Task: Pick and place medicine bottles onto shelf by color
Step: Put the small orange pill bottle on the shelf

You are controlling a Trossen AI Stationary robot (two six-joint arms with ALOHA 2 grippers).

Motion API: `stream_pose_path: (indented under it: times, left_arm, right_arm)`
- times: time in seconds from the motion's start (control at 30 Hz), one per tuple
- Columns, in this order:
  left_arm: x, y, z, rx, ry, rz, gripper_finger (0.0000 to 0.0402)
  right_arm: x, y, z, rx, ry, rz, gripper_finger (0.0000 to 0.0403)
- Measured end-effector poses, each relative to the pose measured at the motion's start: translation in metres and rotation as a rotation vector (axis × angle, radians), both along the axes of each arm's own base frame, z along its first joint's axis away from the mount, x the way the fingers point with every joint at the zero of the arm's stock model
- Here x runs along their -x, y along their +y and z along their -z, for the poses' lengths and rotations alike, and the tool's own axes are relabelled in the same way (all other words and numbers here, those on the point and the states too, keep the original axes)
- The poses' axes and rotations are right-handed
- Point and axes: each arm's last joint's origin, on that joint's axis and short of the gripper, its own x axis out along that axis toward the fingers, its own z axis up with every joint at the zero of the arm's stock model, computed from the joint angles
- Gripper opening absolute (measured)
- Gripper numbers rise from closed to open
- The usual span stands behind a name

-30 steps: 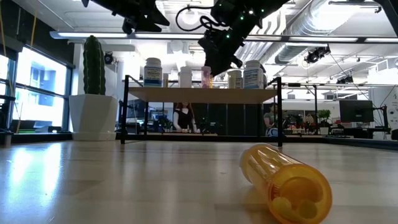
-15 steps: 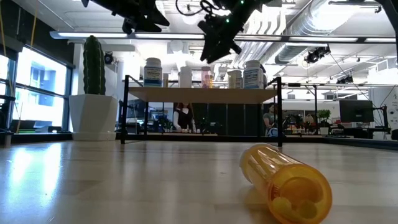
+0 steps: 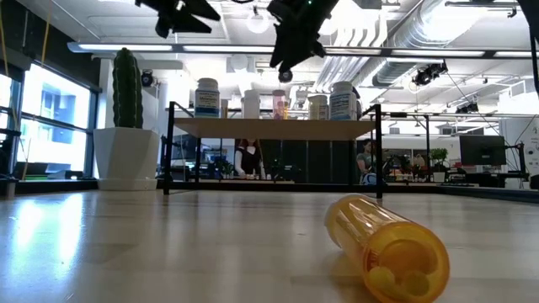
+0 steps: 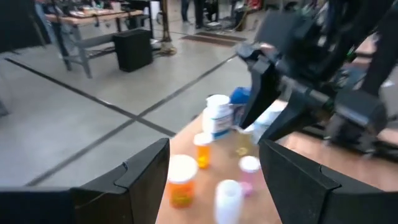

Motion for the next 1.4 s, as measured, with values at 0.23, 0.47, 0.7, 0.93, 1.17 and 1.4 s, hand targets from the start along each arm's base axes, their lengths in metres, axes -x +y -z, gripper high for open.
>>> stream_pose_path:
  times: [0.23, 0.47, 0.7, 0.93, 1.17, 1.4]
  left_arm:
    - [0.000, -0.028, 0.005, 0.129, 0.016, 0.093, 0.0239]
    - [-0.008, -0.060, 0.016, 0.225, 0.116, 0.232, 0.0239]
    - [-0.012, -0.091, 0.020, 0.255, 0.159, 0.372, 0.0239]
    - [-0.012, -0.123, 0.024, 0.297, 0.208, 0.511, 0.0239]
    - [-0.007, -0.156, 0.024, 0.327, 0.223, 0.657, 0.0239]
    - [0.000, -0.181, 0.024, 0.349, 0.231, 0.755, 0.0239]
  right_arm:
    - [-0.006, 0.033, 0.003, -0.021, 0.047, -0.102, 0.0158]
    - [-0.012, 0.067, 0.004, -0.064, 0.050, -0.181, 0.0158]
    - [-0.015, 0.104, 0.005, -0.141, 0.033, -0.182, 0.0158]
    - [-0.014, 0.148, 0.005, -0.271, 0.011, -0.134, 0.0158]
    - [-0.006, 0.192, 0.007, -0.385, 0.027, -0.094, 0.0158]
    - [0.005, 0.235, 0.008, -0.479, 0.035, -0.065, 0.0159]
